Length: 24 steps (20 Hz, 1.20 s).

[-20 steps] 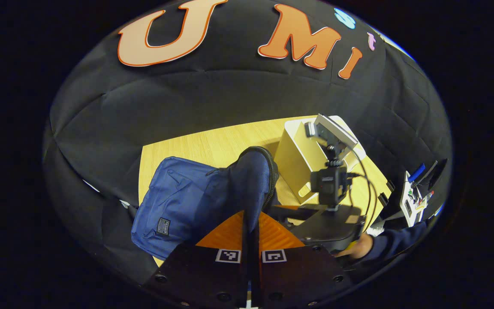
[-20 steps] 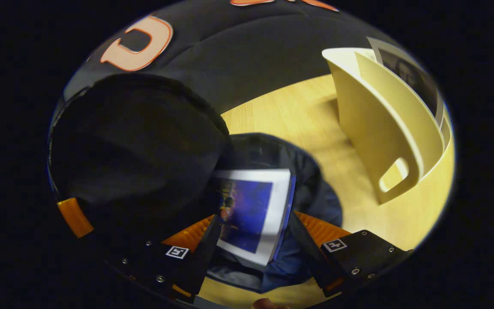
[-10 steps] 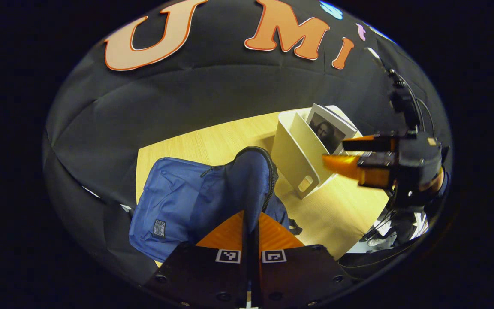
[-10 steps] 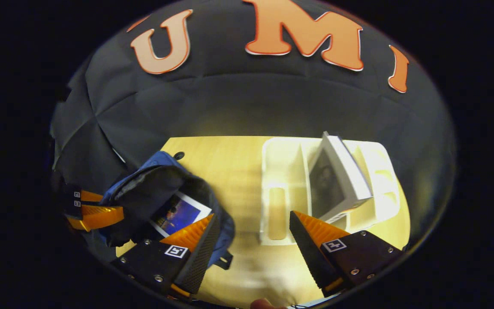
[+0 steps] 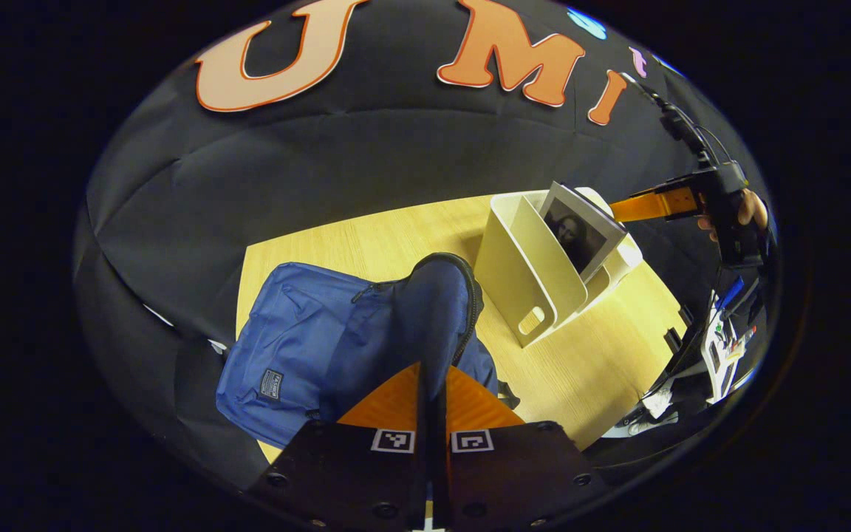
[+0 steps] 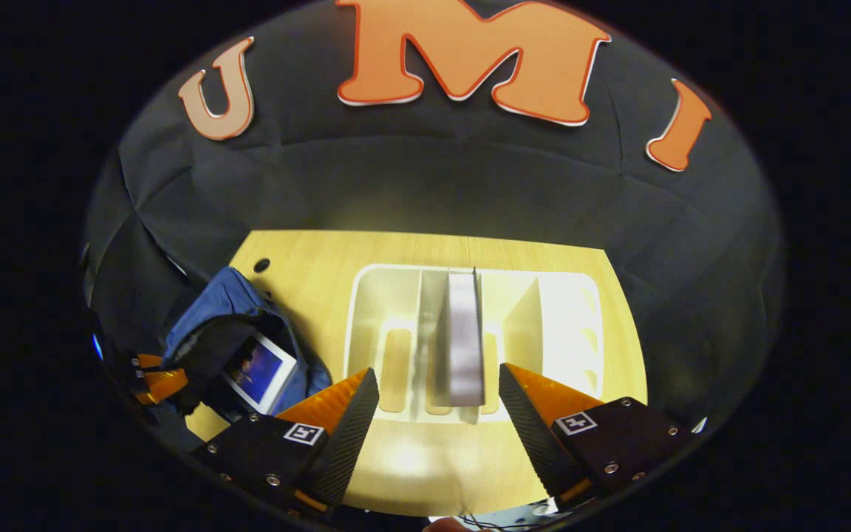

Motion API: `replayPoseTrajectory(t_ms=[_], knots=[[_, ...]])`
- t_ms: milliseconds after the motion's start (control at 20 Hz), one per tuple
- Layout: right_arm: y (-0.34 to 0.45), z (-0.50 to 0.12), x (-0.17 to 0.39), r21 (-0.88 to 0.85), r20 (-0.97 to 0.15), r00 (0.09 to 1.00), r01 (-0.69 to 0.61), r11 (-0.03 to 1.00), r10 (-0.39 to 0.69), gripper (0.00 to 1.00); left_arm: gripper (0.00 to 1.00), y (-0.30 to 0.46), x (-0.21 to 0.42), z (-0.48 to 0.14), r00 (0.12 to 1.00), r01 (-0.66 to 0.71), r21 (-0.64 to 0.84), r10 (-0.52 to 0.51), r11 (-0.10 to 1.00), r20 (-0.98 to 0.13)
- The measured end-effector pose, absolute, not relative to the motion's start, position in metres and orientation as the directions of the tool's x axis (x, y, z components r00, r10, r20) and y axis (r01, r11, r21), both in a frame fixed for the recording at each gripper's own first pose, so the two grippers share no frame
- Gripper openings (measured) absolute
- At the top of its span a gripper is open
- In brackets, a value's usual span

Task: Open the schoolbag, grab two books from the bookshelf and put them into the schoolbag.

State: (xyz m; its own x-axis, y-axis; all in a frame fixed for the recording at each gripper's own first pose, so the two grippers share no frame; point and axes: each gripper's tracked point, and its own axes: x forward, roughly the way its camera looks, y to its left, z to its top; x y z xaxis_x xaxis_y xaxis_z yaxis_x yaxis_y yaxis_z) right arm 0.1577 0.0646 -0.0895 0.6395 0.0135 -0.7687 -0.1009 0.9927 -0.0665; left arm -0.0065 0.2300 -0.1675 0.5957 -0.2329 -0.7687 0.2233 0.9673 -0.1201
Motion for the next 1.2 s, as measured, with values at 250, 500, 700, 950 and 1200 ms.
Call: replayPoseTrajectory(t_ms=[250,500,700,950,1200], knots=[[0.060,-0.123,0.189,-0.045,-0.860,0.510,-0.134,0.990,0.030,0.98,0.04,0.228,-0.009,-0.171,0.591,0.186,-0.135,-0.220,0.973,-0.776],[0.055,-0.152,0.198,-0.053,-0.923,0.384,-0.104,0.993,-0.009,0.84,0.04,0.228,-0.007,-0.176,0.581,0.179,-0.147,-0.225,0.973,-0.782],[0.051,-0.157,0.197,-0.039,-0.955,0.296,-0.055,0.998,-0.021,0.48,0.04,0.227,-0.006,-0.181,0.574,0.184,-0.160,-0.238,0.970,-0.783],[0.049,-0.126,0.191,-0.007,-0.947,0.320,-0.023,1.000,0.001,0.31,0.04,0.228,-0.005,-0.183,0.573,0.190,-0.171,-0.251,0.967,-0.780],[0.044,-0.054,0.170,0.054,-0.909,0.414,-0.012,0.998,0.054,0.30,0.04,0.231,-0.004,-0.180,0.574,0.203,-0.166,-0.254,0.965,-0.778]])
